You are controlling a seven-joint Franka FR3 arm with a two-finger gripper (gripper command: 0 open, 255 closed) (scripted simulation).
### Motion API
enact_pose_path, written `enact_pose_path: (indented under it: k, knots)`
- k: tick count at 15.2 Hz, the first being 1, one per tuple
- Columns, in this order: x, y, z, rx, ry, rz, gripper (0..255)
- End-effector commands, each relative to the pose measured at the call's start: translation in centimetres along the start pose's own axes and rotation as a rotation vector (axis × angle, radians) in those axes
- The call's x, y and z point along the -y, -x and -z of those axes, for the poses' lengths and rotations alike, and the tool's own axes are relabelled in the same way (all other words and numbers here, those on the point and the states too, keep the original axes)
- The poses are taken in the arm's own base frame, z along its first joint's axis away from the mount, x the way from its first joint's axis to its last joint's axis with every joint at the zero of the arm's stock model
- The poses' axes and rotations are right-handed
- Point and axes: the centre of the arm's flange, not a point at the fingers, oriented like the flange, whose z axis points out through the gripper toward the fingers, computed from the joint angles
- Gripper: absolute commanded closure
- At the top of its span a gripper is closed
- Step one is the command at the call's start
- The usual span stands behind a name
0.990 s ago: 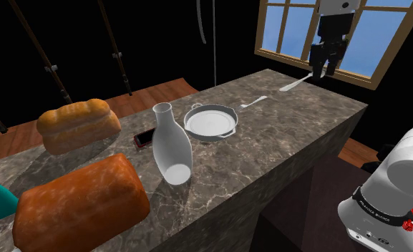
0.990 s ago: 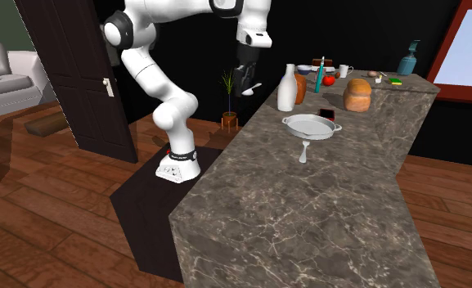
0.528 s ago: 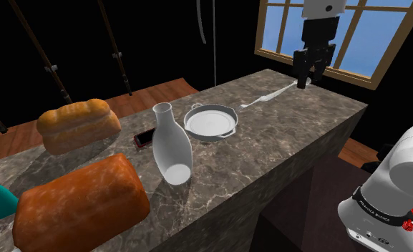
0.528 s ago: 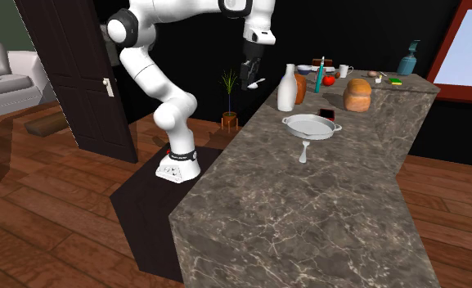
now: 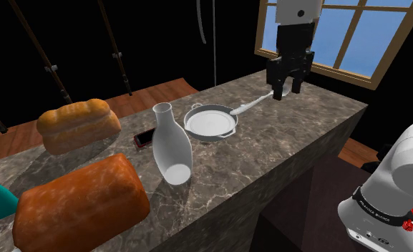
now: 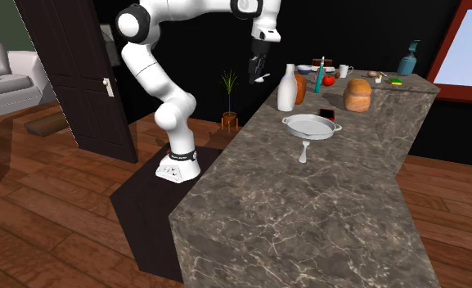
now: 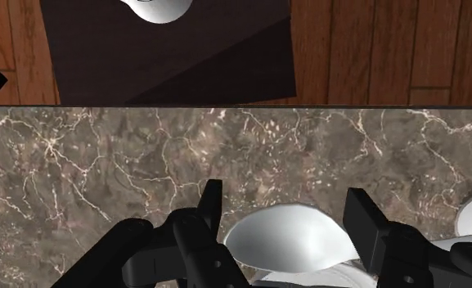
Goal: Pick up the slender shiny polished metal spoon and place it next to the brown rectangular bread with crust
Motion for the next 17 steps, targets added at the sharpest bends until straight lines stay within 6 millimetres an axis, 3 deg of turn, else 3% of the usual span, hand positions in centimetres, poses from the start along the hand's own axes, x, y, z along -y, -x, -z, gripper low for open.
enact_pose_path:
  k: [1,17]
  knots:
    - [3.0,0.7,-0.4,0.001,-0.001,-0.001,255]
    - [23.9,3.0,-1.4,0.001,-0.001,-0.001,255]
